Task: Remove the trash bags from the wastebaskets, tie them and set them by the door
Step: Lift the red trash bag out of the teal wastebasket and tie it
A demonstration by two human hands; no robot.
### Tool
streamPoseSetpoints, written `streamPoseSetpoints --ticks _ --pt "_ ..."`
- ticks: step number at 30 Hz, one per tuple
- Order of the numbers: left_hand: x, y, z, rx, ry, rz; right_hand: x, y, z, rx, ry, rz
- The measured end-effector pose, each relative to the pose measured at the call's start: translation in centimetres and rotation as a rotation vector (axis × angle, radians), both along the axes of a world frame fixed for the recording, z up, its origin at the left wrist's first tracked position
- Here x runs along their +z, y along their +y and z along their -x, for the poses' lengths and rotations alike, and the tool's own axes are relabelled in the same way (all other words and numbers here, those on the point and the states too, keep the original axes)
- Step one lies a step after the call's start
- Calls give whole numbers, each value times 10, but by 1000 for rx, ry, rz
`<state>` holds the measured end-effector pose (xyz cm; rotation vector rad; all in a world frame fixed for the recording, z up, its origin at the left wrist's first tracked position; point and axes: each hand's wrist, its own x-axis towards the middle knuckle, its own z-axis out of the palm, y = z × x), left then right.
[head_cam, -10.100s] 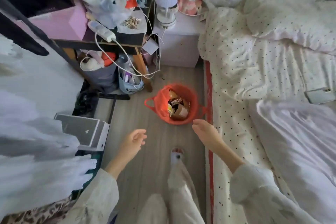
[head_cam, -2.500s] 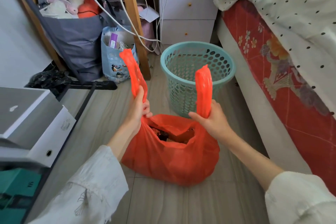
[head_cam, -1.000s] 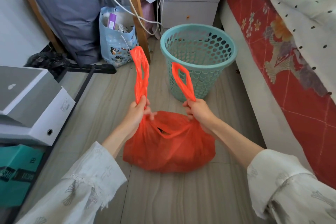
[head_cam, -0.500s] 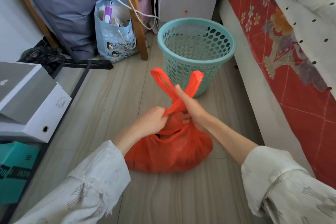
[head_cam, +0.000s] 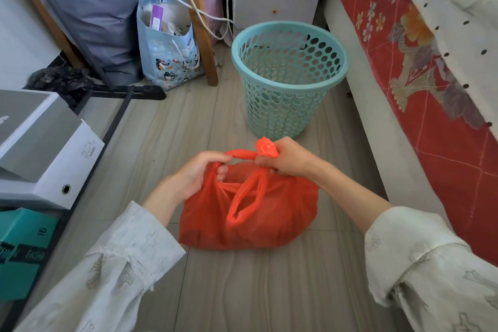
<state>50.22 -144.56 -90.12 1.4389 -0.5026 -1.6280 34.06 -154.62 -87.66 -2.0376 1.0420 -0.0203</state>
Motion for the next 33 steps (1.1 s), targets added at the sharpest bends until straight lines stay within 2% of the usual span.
streamPoseSetpoints --ticks 2,3,7,10,12,14,17,20,24,27,29,31,33 --pt "8 -1 0 -5 13 13 -3 0 -4 -106 -68 112" --pt "11 -1 0 -26 2 25 -4 1 -6 -170 -133 81" --pt "17 -1 8 -209 -76 18 -8 4 -10 -438 -435 -361" --pt "17 0 12 -302 -147 -23 -2 6 -6 -440 -528 -538" --pt "12 -1 12 -301 -166 -37 3 8 -5 -397 -550 -575" --pt "9 -1 13 -215 -168 -6 7 10 -3 -366 -540 -551" --pt "13 -3 17 -6 -122 152 12 8 2 -268 -518 -514" --pt "16 -5 24 140 -116 272 13 7 5 -157 -510 -589" --pt "20 -14 26 273 -45 371 14 9 6 -183 -533 -622" --pt "19 -20 23 422 -39 371 14 10 3 -313 -608 -658" --pt "18 -20 24 527 127 350 15 8 0 -491 -727 -739" --pt "16 -19 24 603 297 359 15 1 -2 -651 -904 -898" --pt "16 -18 20 667 320 345 11 -2 -1 -770 -1041 -1079"
